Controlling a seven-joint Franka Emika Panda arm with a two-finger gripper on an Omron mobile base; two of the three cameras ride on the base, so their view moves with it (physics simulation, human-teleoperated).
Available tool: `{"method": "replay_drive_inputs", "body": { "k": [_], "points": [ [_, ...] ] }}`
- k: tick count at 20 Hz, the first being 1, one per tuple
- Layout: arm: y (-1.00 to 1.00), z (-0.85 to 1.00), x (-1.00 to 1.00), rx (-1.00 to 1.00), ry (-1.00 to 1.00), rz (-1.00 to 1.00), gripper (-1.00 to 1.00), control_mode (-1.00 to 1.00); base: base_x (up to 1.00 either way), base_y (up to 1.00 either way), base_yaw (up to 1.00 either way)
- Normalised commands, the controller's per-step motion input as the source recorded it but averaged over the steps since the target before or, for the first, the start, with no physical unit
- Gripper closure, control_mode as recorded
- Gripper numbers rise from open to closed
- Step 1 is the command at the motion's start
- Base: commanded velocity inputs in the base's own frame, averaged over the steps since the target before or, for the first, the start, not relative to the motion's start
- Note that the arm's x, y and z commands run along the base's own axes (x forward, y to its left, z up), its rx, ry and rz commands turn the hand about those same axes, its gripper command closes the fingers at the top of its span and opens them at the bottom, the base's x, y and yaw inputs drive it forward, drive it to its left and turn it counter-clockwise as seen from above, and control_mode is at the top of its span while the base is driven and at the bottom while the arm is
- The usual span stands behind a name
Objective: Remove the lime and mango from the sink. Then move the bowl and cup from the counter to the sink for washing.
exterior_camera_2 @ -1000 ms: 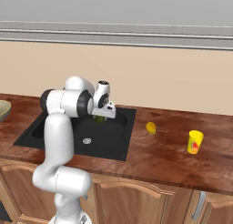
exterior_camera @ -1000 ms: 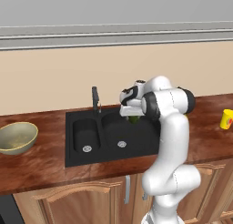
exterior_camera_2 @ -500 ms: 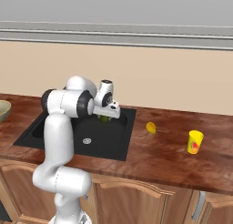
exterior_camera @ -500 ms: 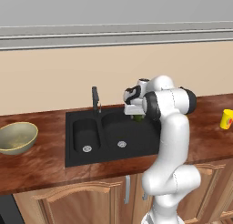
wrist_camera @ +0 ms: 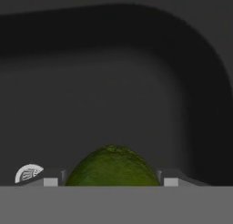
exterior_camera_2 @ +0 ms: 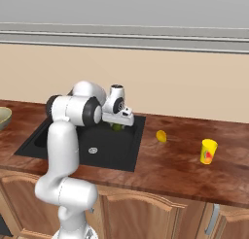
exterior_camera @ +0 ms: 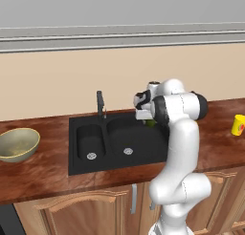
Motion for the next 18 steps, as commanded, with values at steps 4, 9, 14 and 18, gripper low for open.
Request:
{"method": "replay_drive_inputs", "body": {
  "k": [4, 9, 14, 18],
  "points": [
    [-0.33, 0.00, 0.00, -0.03, 0.00, -0.05, 1.00, -1.00, 0.00, 0.00, 0.00],
    [-0.38, 0.00, 0.00, 0.00, 0.00, -0.04, 1.00, -1.00, 0.00, 0.00, 0.00],
    [-0.37, 0.00, 0.00, 0.00, 0.00, -0.02, 1.00, -1.00, 0.00, 0.00, 0.00],
    [-0.37, 0.00, 0.00, 0.00, 0.00, -0.01, 1.00, -1.00, 0.00, 0.00, 0.00]
  ]
}}
